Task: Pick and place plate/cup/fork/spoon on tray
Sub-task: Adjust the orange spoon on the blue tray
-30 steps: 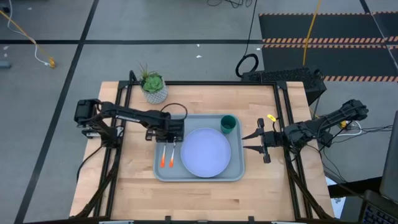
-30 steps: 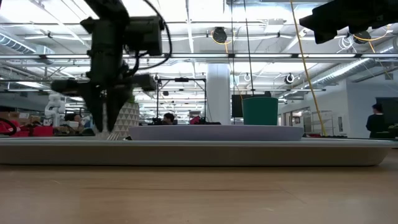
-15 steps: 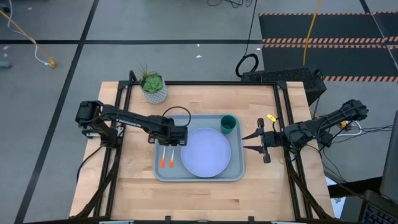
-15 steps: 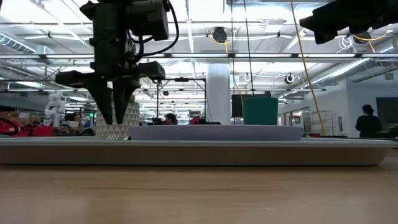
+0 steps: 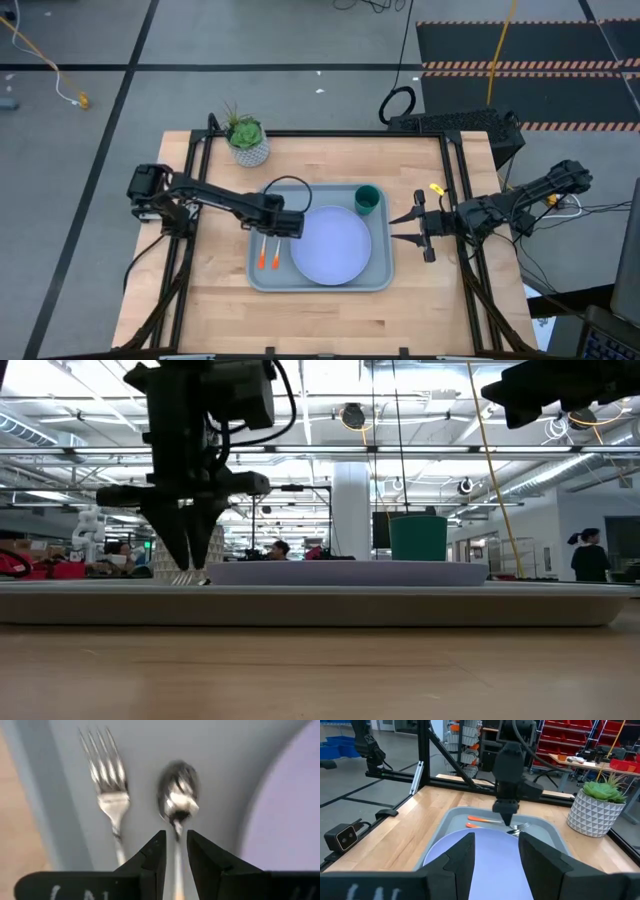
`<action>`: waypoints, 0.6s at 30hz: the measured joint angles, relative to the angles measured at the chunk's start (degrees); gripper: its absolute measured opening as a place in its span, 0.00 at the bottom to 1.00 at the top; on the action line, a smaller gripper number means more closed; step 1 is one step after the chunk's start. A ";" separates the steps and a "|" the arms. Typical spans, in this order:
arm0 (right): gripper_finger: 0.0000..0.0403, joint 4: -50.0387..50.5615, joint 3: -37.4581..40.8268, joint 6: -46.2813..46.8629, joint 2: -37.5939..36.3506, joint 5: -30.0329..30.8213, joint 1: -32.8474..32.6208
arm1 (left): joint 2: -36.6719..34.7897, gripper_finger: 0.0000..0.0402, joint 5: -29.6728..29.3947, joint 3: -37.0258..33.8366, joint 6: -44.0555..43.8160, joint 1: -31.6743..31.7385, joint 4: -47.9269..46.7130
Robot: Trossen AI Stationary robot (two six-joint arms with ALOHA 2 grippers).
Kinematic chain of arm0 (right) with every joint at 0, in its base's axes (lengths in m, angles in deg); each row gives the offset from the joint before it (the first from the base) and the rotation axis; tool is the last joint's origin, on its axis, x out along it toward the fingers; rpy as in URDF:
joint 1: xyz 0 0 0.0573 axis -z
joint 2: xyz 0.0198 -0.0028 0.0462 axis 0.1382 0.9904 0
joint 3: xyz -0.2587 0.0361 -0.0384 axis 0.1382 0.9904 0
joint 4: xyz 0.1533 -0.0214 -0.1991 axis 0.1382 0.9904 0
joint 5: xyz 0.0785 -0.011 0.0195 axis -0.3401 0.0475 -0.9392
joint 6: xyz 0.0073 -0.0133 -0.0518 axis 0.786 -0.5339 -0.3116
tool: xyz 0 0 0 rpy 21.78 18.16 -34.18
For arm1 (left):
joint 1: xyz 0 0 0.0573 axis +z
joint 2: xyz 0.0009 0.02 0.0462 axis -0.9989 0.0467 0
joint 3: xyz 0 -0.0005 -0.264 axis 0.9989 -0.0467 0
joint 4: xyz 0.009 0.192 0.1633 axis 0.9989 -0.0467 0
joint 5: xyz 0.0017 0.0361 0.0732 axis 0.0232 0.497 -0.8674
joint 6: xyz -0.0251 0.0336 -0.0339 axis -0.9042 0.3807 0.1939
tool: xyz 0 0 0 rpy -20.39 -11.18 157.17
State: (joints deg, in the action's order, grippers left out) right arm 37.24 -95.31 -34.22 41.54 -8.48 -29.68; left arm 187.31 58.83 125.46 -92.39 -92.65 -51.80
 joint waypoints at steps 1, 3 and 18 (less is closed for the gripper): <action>0.36 -0.14 0.00 0.02 0.02 0.00 0.00 | 0.08 0.20 -0.67 -0.08 0.98 0.41 -0.10; 0.36 -0.18 0.00 -0.02 0.07 0.02 0.00 | 0.85 0.20 -1.38 -0.05 3.11 1.54 1.25; 0.36 -0.14 0.00 -0.61 0.90 0.27 0.02 | 4.61 0.20 -0.23 -0.03 10.95 7.32 5.81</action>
State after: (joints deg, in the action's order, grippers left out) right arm 37.10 -95.31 -34.83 42.44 -8.22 -29.66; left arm 191.92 58.60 125.42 -81.44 -85.32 -45.99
